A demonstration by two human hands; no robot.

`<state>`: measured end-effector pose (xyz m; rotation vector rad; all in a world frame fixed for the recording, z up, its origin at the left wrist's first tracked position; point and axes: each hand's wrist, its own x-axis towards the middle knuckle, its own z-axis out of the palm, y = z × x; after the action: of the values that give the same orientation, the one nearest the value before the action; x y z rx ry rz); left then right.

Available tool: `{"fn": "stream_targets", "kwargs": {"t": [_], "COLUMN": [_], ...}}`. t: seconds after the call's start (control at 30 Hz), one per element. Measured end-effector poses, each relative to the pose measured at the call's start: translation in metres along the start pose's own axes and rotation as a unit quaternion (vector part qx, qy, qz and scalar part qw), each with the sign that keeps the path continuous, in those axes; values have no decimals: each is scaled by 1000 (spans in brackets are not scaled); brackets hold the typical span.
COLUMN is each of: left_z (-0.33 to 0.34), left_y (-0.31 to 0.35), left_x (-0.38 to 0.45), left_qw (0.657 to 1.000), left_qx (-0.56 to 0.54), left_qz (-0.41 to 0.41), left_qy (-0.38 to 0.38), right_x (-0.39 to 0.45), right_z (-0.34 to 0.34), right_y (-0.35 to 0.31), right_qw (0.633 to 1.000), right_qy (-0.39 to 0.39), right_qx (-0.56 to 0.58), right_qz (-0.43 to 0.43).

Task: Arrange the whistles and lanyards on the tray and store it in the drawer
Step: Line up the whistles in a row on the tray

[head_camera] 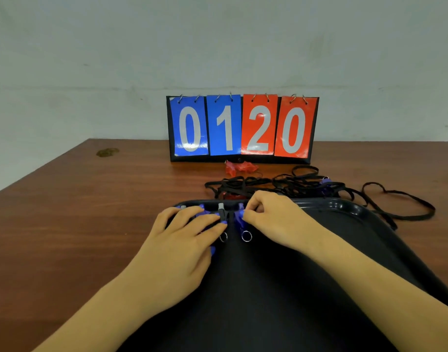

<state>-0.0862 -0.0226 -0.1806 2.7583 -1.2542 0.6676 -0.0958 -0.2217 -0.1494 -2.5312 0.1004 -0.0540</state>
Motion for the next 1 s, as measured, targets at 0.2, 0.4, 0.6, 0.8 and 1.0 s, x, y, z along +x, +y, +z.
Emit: {"fn": "stream_targets", "kwargs": {"t": [0.2,0.4,0.6,0.8,1.0], "left_z": [1,-1,-4,-20,-25], "left_y": [0,1,1,4,15], "left_x": [-1,0,-1,8,60], "left_qw": [1000,1000,999,996,998], "left_qx": [7,0,-41,-34,-40], "left_qz": [7,1,1,2,25], "left_qy": [7,-4,16,82,29], "right_x": [2,1,1,3,17], "right_z": [2,0,-5,-23,-32], "right_y": [2,1,2,16,45], "right_qw": [1000,1000,999,986,985], "right_qy": [-1,2,45,163,142], "right_qx": [-6,10,12,-32,-96], "right_qz": [-5,-7,8,-10,-16]}}
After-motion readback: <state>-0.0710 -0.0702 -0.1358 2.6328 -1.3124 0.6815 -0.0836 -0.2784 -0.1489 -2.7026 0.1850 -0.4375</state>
